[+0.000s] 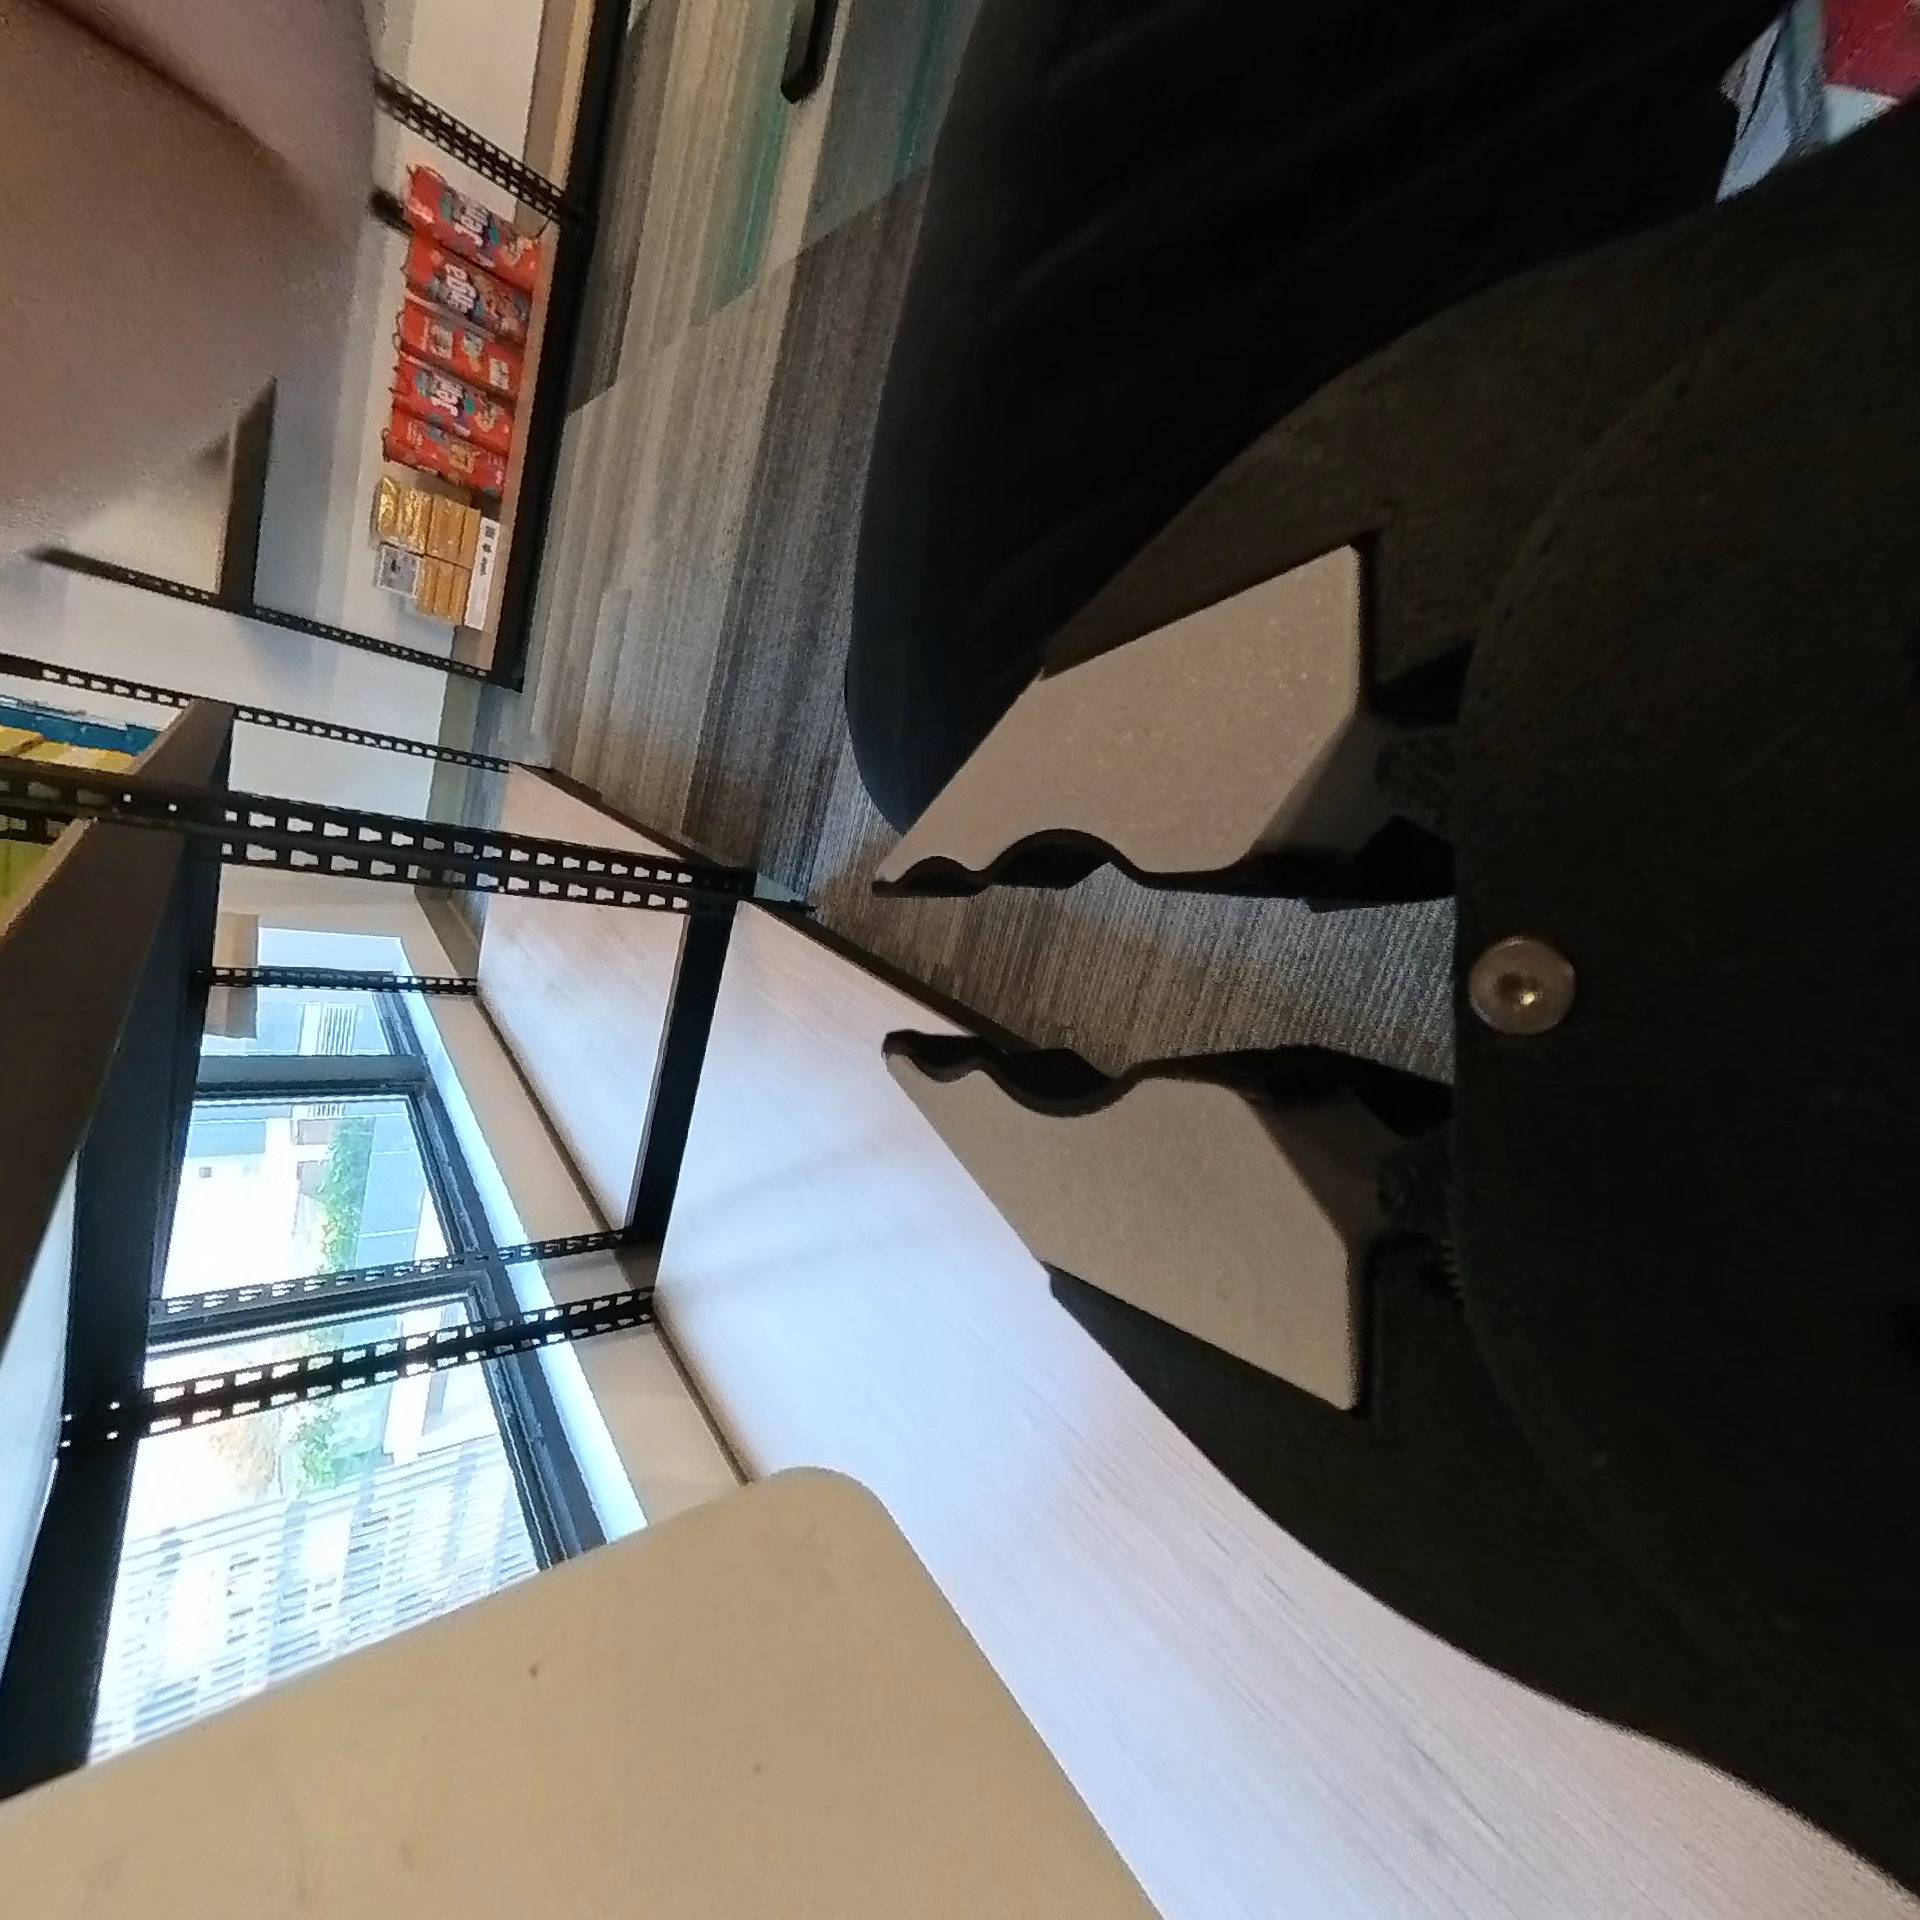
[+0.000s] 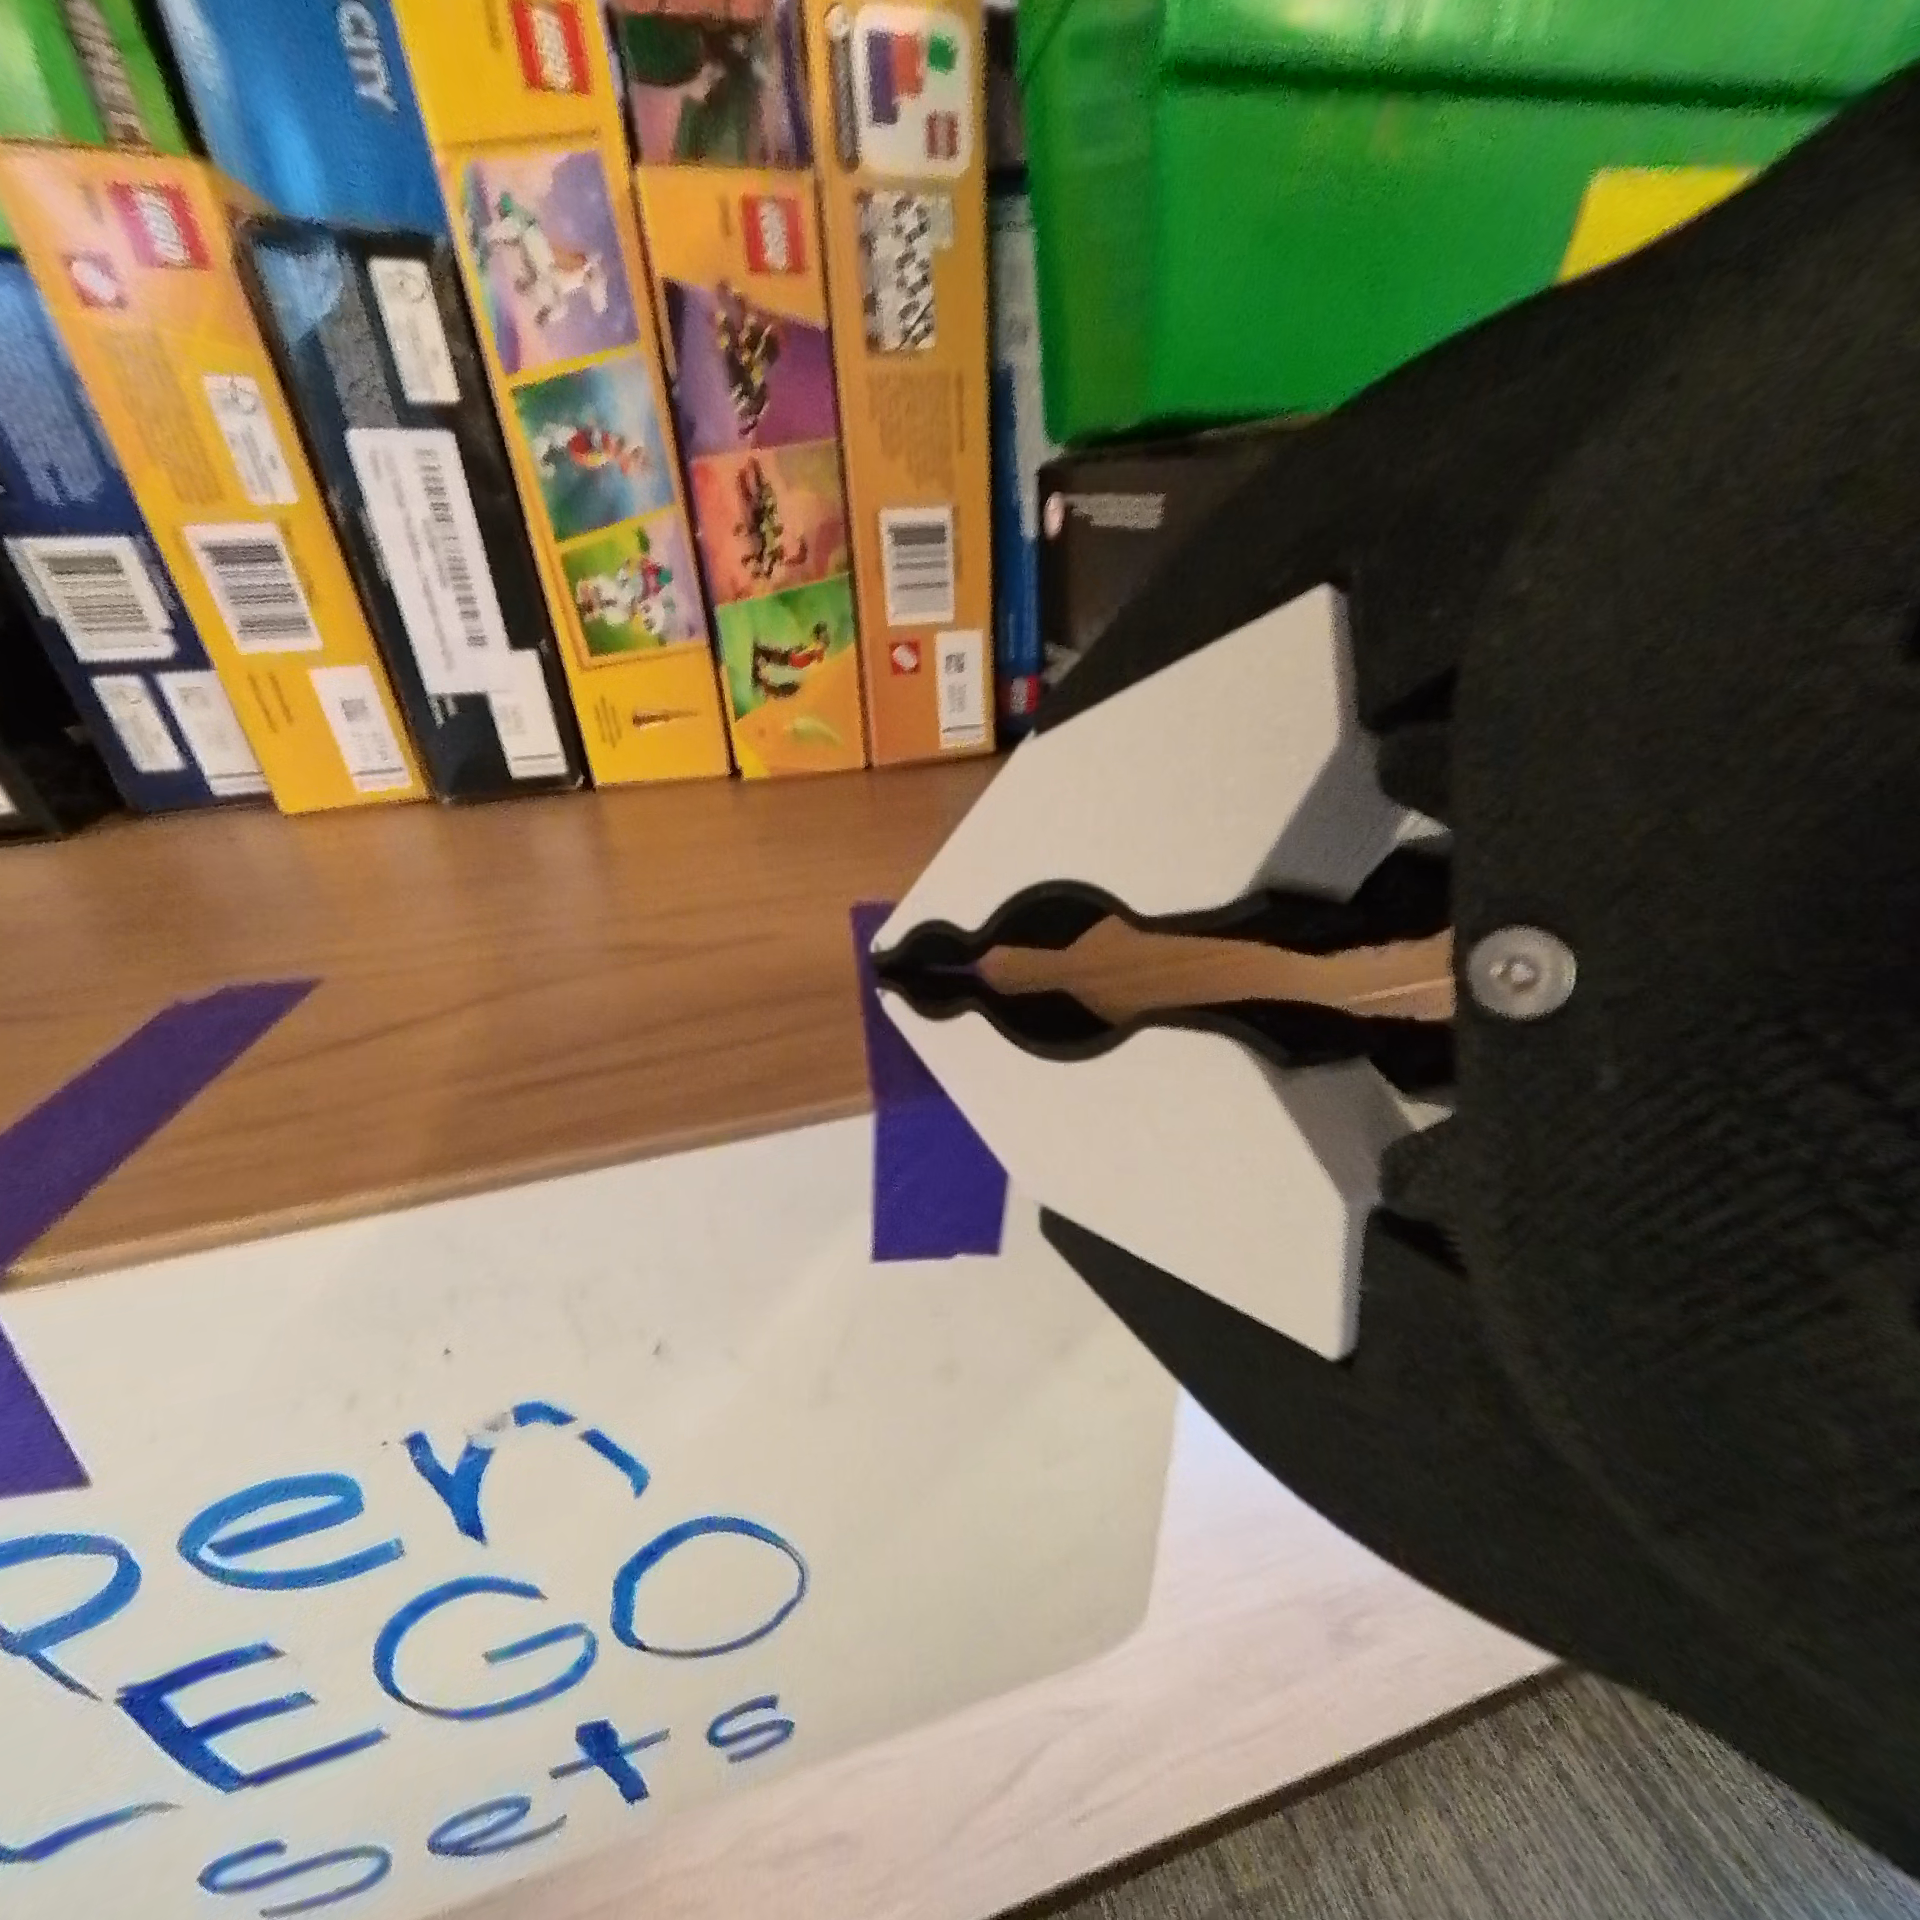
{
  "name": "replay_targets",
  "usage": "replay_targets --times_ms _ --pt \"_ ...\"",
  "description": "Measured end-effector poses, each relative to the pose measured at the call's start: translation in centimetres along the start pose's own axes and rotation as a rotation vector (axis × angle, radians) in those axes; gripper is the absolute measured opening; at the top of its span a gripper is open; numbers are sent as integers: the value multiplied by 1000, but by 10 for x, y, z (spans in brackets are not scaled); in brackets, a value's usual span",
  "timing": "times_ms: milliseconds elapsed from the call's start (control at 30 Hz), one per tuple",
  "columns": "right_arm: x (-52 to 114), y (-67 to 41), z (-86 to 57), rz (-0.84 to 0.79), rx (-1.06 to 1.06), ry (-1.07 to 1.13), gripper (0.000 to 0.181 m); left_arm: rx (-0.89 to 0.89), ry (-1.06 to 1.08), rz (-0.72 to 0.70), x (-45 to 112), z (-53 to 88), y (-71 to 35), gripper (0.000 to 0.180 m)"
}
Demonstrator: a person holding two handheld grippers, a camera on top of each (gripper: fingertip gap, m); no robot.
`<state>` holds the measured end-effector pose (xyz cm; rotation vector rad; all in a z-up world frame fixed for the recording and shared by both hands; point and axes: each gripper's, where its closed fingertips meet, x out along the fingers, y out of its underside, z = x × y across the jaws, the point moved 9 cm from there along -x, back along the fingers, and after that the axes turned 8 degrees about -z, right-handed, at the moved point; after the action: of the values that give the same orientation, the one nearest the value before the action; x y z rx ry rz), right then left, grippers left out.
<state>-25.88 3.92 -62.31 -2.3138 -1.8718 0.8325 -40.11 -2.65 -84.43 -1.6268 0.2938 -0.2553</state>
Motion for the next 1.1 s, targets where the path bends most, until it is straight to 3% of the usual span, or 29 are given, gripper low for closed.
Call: replay_targets --times_ms 67,133,200,267,400,433,567,700,933,1100 --pt "-38 -6 -34 -54 -37 176 0 -2 -14 15 0 3 3 24" --pt "-105 -7 -91 -261 -83 354 0 -7 -26 19 -2 6 5 24" --pt "-150 17 -151 -363 -25 243 10 -6 -32 35 -3 9 9 24" --pt "-157 54 -207 -272 143 42 42 2 -39 66 -3 13 14 24" --pt "-131 106 -248 16 187 -217 44 -18 -57 98 0 23 22 24" --pt "-123 113 -249 106 184 -283 43 -30 -61 104 1 26 25 24" --pt "-106 119 -247 331 257 -564 8 -30 -68 164 7 32 38 24" --pt "-112 112 -247 366 364 -655 2 -41 -65 186 11 33 40 24" --pt "-157 55 -211 370 298 -643 3 -45 -12 156 17 20 32 25" --pt "-142 -28 -186 285 255 -640 2 -11 42 94 18 4 12 24"
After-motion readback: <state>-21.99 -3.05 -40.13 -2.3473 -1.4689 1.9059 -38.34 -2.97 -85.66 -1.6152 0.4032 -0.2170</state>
